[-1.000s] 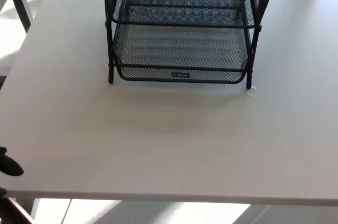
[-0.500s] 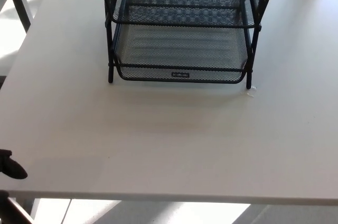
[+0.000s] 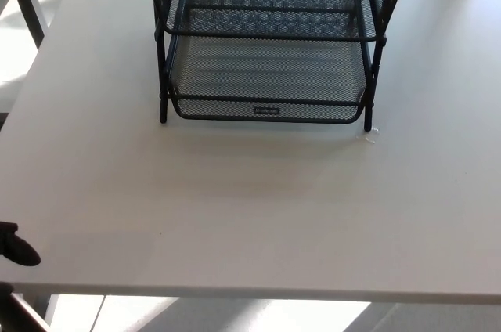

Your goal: The robot uses its right hand to grab the drawer kept on the middle of the desk and pull it out towards the robot

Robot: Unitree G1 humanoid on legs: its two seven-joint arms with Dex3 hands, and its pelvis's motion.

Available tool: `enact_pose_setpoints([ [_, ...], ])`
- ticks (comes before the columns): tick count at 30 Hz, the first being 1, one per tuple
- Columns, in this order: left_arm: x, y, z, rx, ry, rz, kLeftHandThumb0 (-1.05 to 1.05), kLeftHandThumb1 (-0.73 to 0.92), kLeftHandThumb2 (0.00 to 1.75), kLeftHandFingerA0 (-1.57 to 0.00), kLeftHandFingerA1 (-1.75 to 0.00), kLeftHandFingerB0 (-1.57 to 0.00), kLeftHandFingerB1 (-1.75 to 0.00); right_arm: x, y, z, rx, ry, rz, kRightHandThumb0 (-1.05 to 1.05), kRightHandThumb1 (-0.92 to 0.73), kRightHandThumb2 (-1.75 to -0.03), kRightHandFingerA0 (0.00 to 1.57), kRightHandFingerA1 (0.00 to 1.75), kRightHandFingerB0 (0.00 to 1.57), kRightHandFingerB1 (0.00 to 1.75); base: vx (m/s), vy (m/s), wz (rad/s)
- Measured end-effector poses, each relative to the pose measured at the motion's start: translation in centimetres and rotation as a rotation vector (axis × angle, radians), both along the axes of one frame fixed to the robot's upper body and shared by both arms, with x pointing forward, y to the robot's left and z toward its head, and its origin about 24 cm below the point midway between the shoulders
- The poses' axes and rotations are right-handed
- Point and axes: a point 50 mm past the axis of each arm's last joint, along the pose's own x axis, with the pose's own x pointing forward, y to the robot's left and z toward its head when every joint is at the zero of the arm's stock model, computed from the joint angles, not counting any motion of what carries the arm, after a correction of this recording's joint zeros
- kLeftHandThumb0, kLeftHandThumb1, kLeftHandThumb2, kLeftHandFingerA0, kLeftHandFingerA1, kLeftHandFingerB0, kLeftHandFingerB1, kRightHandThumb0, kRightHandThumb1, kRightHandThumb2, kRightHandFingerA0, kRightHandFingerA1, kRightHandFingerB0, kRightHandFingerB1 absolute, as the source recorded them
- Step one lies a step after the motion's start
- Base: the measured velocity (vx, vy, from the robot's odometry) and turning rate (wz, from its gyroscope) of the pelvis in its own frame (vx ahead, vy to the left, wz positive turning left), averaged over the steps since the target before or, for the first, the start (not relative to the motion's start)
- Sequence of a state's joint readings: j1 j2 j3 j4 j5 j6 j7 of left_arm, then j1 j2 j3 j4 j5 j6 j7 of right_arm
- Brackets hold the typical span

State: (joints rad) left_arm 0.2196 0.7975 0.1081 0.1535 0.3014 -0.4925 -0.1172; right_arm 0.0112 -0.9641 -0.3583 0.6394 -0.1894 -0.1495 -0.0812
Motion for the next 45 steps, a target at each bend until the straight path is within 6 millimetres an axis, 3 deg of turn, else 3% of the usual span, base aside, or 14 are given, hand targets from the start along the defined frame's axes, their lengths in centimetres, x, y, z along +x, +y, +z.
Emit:
enact_pose_setpoints([
  [1, 0.0, 0.0, 0.0, 0.0, 0.0, 0.0, -0.28, 0.55, 0.57, -0.82, -0.87, -0.81, -0.56, 0.4, 0.5, 0.6, -0.015, -0.02, 0.025, -0.74, -0.53, -0.83, 0.07, 0.63, 0.09, 0.5, 0.0, 0.0, 0.0],
  [4, 0.0, 0.0, 0.0, -0.001, 0.0, 0.0, -0.29, 0.56, 0.57, -0.8, -0.89, -0.81, -0.58, 1.6, 2.1, 2.0, -0.059, -0.072, 0.106, -0.64, -0.47, -0.78, 0.1, 0.54, 0.11, 0.45, 0.0, 0.0, 0.0],
  [5, 0.0, 0.0, 0.0, -0.001, -0.001, 0.0, -0.29, 0.55, 0.56, -0.82, -0.91, -0.81, -0.58, 2.1, 2.8, 2.5, -0.072, -0.09, 0.138, -0.58, -0.59, -0.58, 0.16, 0.48, 0.18, 0.33, 0.0, 0.0, 0.0],
  [11, 0.0, 0.0, 0.0, -0.003, -0.001, 0.0, -0.29, 0.55, 0.57, -0.81, -0.9, -0.82, -0.58, 3.5, 6.1, 4.5, -0.129, -0.168, 0.271, -0.52, -0.58, -0.58, 0.21, 0.41, 0.2, 0.31, 0.0, 0.0, 0.0],
  [16, 0.0, 0.0, 0.0, -0.004, -0.001, 0.0, -0.29, 0.55, 0.57, -0.81, -0.89, -0.82, -0.59, 4.6, 10.0, 6.2, -0.185, -0.229, 0.409, -0.58, -0.61, -0.59, 0.17, 0.47, 0.18, 0.32, 0.0, 0.0, 0.0],
  [19, 0.0, -0.1, 0.0, -0.004, -0.002, 0.0, -0.28, 0.55, 0.57, -0.81, -0.9, -0.82, -0.6, 5.1, 12.3, 6.6, -0.206, -0.255, 0.488, -0.52, -0.58, -0.58, 0.22, 0.39, 0.22, 0.31, 0.0, 0.0, 0.0],
  [20, 0.0, 0.0, 0.0, -0.004, -0.001, 0.0, -0.28, 0.55, 0.57, -0.8, -0.9, -0.82, -0.6, 5.4, 13.6, 6.8, -0.215, -0.267, 0.529, -0.28, -0.41, -0.95, 0.1, 0.54, 0.09, 0.51, 0.0, 0.0, 0.0],
  [21, 0.0, 0.0, 0.0, -0.004, -0.001, 0.0, -0.29, 0.55, 0.57, -0.81, -0.9, -0.82, -0.6, 5.6, 14.5, 6.9, -0.218, -0.275, 0.56, -0.49, -0.58, -0.58, 0.18, 0.36, 0.21, 0.3, 0.0, 0.0, 0.0],
  [28, 0.0, -0.1, 0.0, -0.003, -0.002, -0.001, -0.29, 0.56, 0.57, -0.81, -0.89, -0.81, -0.58, 7.6, 22.0, 6.7, -0.219, -0.314, 0.798, -0.64, -0.64, -0.59, 0.13, 0.42, 0.16, 0.35, 0.0, 0.0, 0.0],
  [38, 0.0, 0.0, 0.0, -0.001, -0.001, -0.003, -0.28, 0.56, 0.57, -0.8, -0.86, -0.81, -0.56, 9.8, 29.6, 6.7, -0.238, -0.337, 0.995, -0.66, -0.63, -0.59, 0.15, 0.46, 0.16, 0.35, 0.0, 0.0, 0.0],
  [44, 0.0, -0.1, 0.0, 0.004, 0.0, -0.006, -0.27, 0.55, 0.57, -0.81, -0.85, -0.82, -0.56, 11.0, 33.8, 5.7, -0.25, -0.307, 1.088, -0.67, -0.62, -0.58, 0.16, 0.46, 0.14, 0.36, 0.0, 0.0, 0.0],
  [45, 0.0, -0.1, 0.0, 0.004, 0.0, -0.006, -0.28, 0.55, 0.56, -0.81, -0.86, -0.82, -0.56, 11.2, 34.3, 5.6, -0.254, -0.302, 1.098, -0.69, -0.48, -0.82, 0.12, 0.52, 0.09, 0.45, 0.0, 0.0, 0.0],
])
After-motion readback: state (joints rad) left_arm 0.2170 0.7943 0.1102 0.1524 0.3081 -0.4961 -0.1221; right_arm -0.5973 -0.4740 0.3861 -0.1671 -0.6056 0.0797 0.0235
